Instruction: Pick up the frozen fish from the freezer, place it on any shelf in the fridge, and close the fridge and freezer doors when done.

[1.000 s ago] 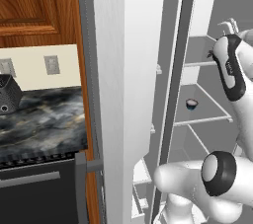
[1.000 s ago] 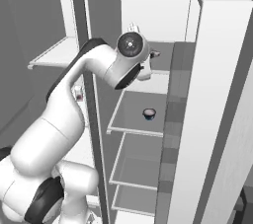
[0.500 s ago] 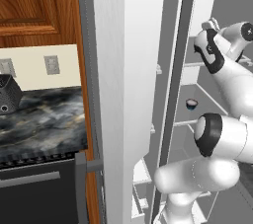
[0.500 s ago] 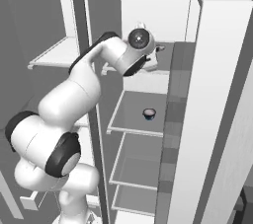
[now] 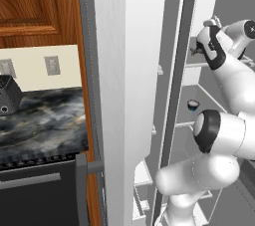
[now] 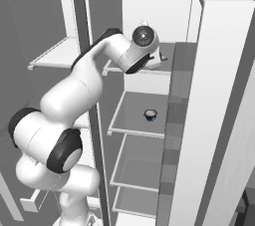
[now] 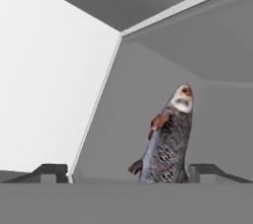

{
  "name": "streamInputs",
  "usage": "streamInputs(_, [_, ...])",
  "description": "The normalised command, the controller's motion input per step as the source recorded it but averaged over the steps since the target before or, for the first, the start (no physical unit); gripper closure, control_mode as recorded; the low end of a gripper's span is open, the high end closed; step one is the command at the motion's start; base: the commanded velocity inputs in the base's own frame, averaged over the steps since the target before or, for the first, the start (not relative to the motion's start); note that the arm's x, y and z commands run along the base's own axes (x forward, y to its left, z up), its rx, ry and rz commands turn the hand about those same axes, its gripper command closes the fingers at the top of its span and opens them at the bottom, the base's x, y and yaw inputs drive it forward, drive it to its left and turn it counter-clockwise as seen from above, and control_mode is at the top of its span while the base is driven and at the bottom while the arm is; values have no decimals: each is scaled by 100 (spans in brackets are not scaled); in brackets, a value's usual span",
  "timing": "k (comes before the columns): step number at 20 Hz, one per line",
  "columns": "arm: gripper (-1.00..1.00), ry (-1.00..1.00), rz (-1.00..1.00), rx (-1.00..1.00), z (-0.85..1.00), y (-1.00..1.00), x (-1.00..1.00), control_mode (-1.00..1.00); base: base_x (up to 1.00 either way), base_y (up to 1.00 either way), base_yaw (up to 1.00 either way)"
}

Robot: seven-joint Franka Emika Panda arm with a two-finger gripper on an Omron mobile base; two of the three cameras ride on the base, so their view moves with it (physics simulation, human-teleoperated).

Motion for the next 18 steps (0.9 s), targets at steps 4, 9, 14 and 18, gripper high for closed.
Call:
streamInputs(4, [-100,8,-1,0,27,0,-78,-100,0,0,0])
streamInputs(9, [-100,11,-3,0,46,0,-100,-100,0,0,0])
streamInputs(14, [-100,14,-3,0,30,0,-100,-100,0,0,0])
streamInputs(18, [-100,20,-1,0,-1,0,-100,-100,0,0,0])
